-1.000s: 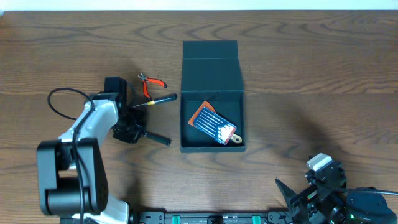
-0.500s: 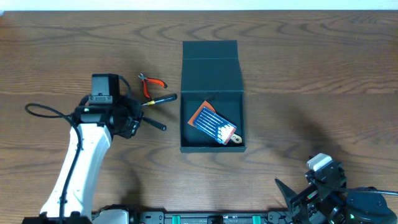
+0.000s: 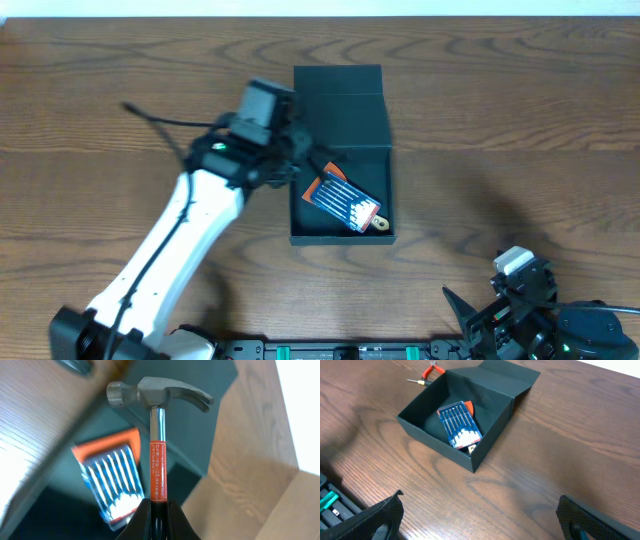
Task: Pack container
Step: 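Carry the hammer with the left gripper and lower it into the box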
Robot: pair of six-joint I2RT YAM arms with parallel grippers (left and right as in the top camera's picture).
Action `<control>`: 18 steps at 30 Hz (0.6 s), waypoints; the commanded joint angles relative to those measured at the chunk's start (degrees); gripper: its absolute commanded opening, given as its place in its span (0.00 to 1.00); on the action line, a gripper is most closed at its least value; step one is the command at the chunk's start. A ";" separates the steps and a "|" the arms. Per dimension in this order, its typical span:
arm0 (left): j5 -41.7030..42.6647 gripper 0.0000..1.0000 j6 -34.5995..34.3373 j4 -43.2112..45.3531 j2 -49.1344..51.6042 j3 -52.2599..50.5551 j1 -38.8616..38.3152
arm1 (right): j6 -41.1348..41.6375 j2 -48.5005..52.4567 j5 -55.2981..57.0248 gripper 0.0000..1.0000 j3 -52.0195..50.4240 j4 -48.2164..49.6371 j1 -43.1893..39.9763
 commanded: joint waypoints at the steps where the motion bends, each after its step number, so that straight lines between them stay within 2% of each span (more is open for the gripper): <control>1: -2.14 0.06 -7.26 -0.46 3.65 0.92 -3.98 | 0.98 -0.13 0.17 0.99 -0.04 -0.07 -0.31; 9: -2.49 0.06 -13.77 -0.48 9.81 0.92 -10.75 | 0.98 -0.13 0.17 0.99 -0.04 -0.07 -0.31; 18: -8.46 0.06 -14.14 -0.46 16.37 0.92 -11.26 | 0.98 -0.13 0.17 0.99 -0.04 -0.07 -0.31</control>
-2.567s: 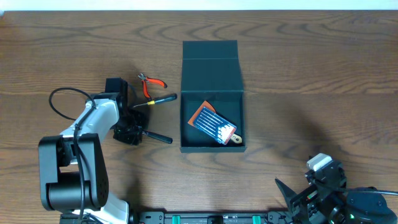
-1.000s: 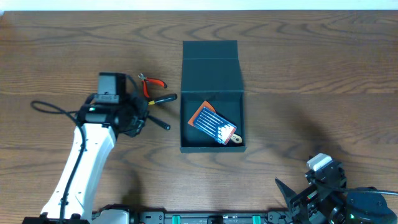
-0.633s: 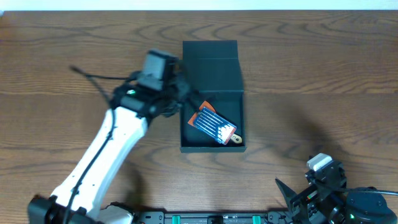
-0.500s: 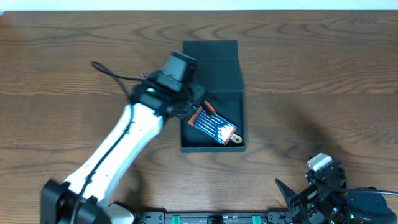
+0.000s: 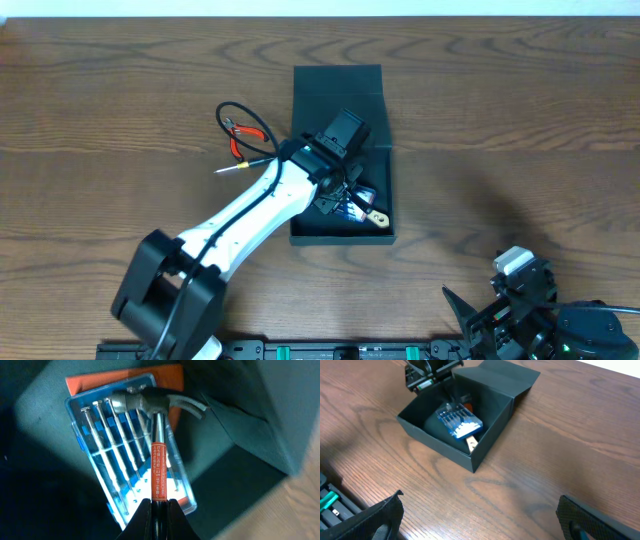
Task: Pack container
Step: 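Carry the hammer with the left gripper and lower it into the box, then open the left gripper and move it toward the screwdriver and pliers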
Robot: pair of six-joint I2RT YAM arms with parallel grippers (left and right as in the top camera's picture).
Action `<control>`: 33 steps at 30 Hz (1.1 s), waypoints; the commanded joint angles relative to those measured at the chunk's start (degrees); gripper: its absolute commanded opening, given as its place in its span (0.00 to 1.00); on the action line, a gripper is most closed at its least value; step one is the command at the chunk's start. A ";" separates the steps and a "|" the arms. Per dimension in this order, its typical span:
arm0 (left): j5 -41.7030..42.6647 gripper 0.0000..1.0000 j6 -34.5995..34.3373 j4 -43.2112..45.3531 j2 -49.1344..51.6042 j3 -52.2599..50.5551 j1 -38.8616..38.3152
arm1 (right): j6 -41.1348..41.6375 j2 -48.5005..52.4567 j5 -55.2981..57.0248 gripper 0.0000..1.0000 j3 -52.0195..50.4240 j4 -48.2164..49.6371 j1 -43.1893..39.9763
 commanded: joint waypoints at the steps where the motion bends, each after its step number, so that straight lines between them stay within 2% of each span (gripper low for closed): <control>1: -4.68 0.06 -1.05 -0.31 2.64 0.81 0.09 | 0.98 -0.13 0.17 0.99 -0.04 -0.07 -0.31; 13: -7.15 0.08 -1.68 -0.26 5.40 0.81 0.02 | 0.98 -0.13 0.17 0.99 -0.04 -0.07 -0.31; 14: -7.15 0.13 -1.68 -0.26 5.40 0.81 0.00 | 0.98 -0.13 0.17 0.99 -0.04 -0.07 -0.28; 17: -7.15 0.17 -1.68 -0.26 5.40 0.81 -0.04 | 0.98 -0.13 0.17 0.99 -0.04 -0.07 -0.28; 20: -7.15 0.26 -1.70 -0.24 5.40 0.81 -0.20 | 0.98 -0.13 0.17 0.99 -0.04 -0.07 -0.31; 28: -6.62 0.26 -1.68 0.44 4.83 0.81 -0.20 | 0.98 -0.13 0.17 0.99 -0.04 -0.07 -0.31; 33: -7.17 0.27 -1.64 0.83 -0.37 0.90 0.02 | 0.98 -0.13 0.17 0.99 -0.04 -0.07 -0.31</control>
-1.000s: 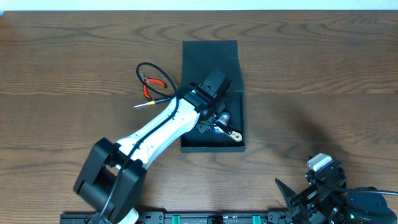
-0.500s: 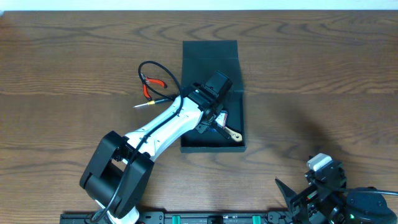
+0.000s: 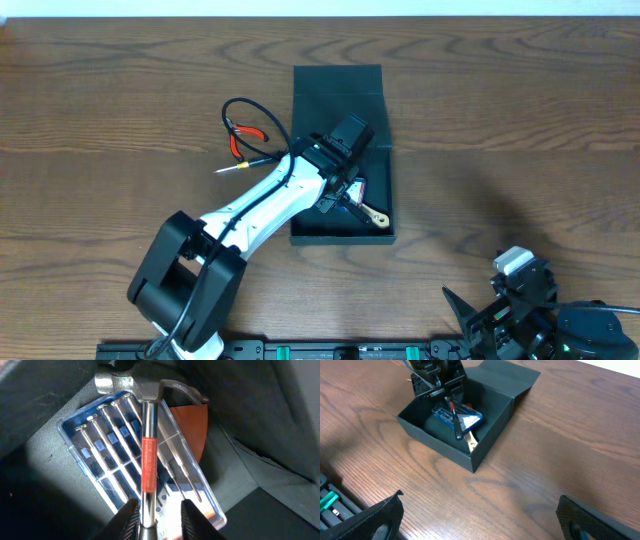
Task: Pack container
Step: 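Open the left gripper and move it toward the screwdriver and pliers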
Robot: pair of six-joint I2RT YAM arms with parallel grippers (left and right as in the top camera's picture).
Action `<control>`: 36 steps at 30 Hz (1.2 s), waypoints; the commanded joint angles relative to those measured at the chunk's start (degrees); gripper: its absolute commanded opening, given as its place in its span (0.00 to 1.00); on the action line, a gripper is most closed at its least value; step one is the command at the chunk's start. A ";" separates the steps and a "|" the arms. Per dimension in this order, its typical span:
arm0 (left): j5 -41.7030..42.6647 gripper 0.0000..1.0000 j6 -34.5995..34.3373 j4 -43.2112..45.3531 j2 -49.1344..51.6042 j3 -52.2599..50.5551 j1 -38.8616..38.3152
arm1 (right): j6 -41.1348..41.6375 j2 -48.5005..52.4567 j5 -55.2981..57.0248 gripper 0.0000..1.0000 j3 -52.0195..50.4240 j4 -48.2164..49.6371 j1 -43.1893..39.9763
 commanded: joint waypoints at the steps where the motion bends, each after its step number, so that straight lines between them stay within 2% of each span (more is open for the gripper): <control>1: -1.81 0.27 -0.15 0.02 -5.86 0.90 0.26 | 0.98 -0.13 0.17 0.99 -0.04 -0.04 -0.31; 2: -2.82 0.27 -0.13 0.00 -7.56 0.90 0.50 | 0.98 -0.13 0.17 0.99 -0.04 -0.04 -0.31; 3: -4.24 0.33 0.15 -0.02 -9.57 0.90 0.92 | 0.98 -0.13 0.17 0.99 -0.04 -0.04 -0.31; 5: -7.76 0.71 2.27 -0.07 -13.86 0.90 2.27 | 0.98 -0.13 0.17 0.99 -0.04 -0.04 -0.31; 6: -9.35 0.81 3.04 -0.09 -15.43 0.87 2.97 | 0.98 -0.13 0.17 0.99 -0.04 -0.04 -0.31; 7: -11.15 0.89 3.61 -0.31 -17.00 0.90 3.96 | 0.98 -0.13 0.17 0.99 -0.04 -0.04 -0.28; 10: -14.45 0.97 3.58 -1.90 -20.09 0.90 8.13 | 0.98 -0.13 0.17 0.99 -0.04 -0.04 -0.31; 15: -13.07 0.98 3.43 -2.38 -19.52 0.90 16.57 | 0.98 -0.13 0.17 0.99 -0.04 -0.04 -0.31; 21: -7.10 0.99 -2.82 -3.58 -13.27 1.86 24.81 | 0.98 -0.13 0.17 0.99 -0.04 -0.04 -0.28; 25: -4.85 0.99 -7.43 -7.19 -7.61 5.33 26.69 | 0.98 -0.13 0.17 0.99 -0.04 -0.04 -0.31; 30: -1.42 0.99 -7.87 -8.55 -0.87 9.79 26.84 | 0.98 -0.13 0.17 0.99 -0.04 -0.04 -0.28; 36: 2.08 0.99 -10.27 -7.76 4.37 10.19 26.88 | 0.98 -0.13 0.17 0.99 -0.04 -0.04 -0.31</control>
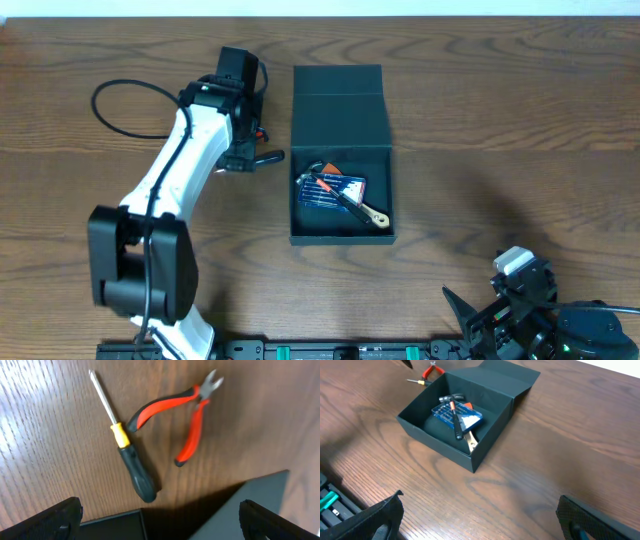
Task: Pack container
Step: 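Open the left gripper and move it toward the screwdriver and pliers, then lower the left gripper onto the yellow-black screwdriver handle and grasp it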
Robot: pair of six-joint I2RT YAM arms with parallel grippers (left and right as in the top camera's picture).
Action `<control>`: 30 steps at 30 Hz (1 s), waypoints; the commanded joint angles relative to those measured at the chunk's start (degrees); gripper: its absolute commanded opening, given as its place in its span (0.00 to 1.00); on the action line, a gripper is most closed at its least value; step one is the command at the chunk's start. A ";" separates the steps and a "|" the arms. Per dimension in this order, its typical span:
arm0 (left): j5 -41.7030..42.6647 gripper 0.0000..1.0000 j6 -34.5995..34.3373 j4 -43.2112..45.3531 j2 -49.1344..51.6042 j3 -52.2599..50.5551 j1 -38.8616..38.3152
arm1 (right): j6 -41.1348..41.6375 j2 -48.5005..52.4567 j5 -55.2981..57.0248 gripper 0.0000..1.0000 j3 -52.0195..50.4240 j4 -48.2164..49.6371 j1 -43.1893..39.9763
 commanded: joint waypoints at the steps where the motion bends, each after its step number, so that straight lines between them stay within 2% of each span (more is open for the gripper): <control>1: 3.13 0.99 -3.06 -0.04 3.23 0.94 0.26 | 0.98 -0.13 0.17 0.99 -0.04 -0.07 -0.31; 8: 6.43 0.99 -3.34 2.19 7.82 0.94 0.24 | 0.98 -0.13 0.17 0.99 -0.04 -0.07 -0.31; 28: 9.84 1.00 -3.30 2.05 12.44 0.94 0.24 | 0.98 -0.13 0.17 0.99 -0.04 -0.07 -0.31; 30: 10.36 0.96 -3.30 2.05 13.07 0.94 0.24 | 0.98 -0.13 0.17 0.99 -0.04 -0.07 -0.31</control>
